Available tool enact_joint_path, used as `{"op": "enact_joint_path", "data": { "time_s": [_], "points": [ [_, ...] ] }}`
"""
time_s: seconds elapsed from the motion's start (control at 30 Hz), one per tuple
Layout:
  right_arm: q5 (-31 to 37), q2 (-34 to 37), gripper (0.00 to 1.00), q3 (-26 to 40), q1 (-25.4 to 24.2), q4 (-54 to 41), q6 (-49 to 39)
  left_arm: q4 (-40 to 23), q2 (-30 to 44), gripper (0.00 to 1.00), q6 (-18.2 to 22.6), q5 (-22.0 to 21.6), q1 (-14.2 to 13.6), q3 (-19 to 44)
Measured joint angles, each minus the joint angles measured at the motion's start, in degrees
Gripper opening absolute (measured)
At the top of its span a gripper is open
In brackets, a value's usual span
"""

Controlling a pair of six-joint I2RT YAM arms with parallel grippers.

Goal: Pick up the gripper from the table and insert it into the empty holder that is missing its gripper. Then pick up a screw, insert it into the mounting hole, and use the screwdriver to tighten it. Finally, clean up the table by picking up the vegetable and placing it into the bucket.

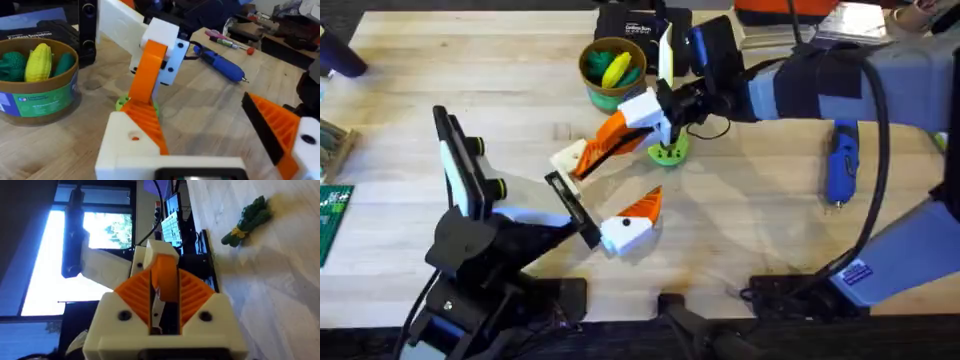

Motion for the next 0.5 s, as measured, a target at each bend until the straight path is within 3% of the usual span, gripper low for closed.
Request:
{"op": "enact_joint_path", "data": {
  "time_s": [0.13,0.23,0.5],
  "points": [
    [0.0,0.0,0.227,0.0,0.0,0.0,-0.4,0.0,0.0,0.985,0.0,0.0,0.0,0.0],
    [0.2,0.0,0.039,0.0,0.0,-0.1,-0.6,0.0,0.0,0.985,0.4,0.0,0.0,0.0],
    [0.2,0.0,0.016,0.0,0.0,-0.1,-0.6,0.0,0.0,0.985,0.6,0.0,0.0,0.0]
  ]
}}
